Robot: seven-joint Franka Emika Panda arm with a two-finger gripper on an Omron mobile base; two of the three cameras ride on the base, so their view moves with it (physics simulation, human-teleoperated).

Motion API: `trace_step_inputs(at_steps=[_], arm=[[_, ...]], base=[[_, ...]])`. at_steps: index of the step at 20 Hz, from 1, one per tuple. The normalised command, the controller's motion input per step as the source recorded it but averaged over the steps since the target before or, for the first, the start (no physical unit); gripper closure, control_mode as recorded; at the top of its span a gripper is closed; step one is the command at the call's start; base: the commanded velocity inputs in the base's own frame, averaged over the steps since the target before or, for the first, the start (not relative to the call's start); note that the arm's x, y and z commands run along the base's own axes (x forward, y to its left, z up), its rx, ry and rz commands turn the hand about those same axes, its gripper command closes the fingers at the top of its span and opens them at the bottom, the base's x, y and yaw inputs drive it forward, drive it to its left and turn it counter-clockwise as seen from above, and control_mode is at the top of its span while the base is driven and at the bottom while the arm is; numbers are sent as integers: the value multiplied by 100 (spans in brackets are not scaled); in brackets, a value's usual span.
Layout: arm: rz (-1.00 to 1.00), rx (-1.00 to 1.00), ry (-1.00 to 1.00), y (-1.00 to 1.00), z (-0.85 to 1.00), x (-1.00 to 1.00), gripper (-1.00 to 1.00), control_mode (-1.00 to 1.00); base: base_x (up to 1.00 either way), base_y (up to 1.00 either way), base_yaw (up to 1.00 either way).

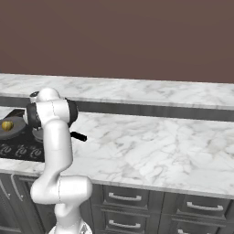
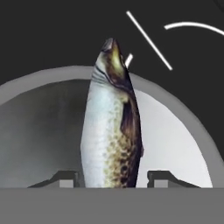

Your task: Place both pans onto different burners. Then place the squash and the fish on different pans.

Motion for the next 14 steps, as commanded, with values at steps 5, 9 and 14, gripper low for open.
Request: trace_step_inputs(at_steps=[5, 9, 14], arm=[[0, 0, 0, -3, 8, 0, -100, -100], [0, 0, 0, -9, 44, -5, -100, -100], [0, 0, 0, -22, 68, -32, -100, -100]], base=[[0, 0, 0], [0, 0, 0], [0, 0, 0]])
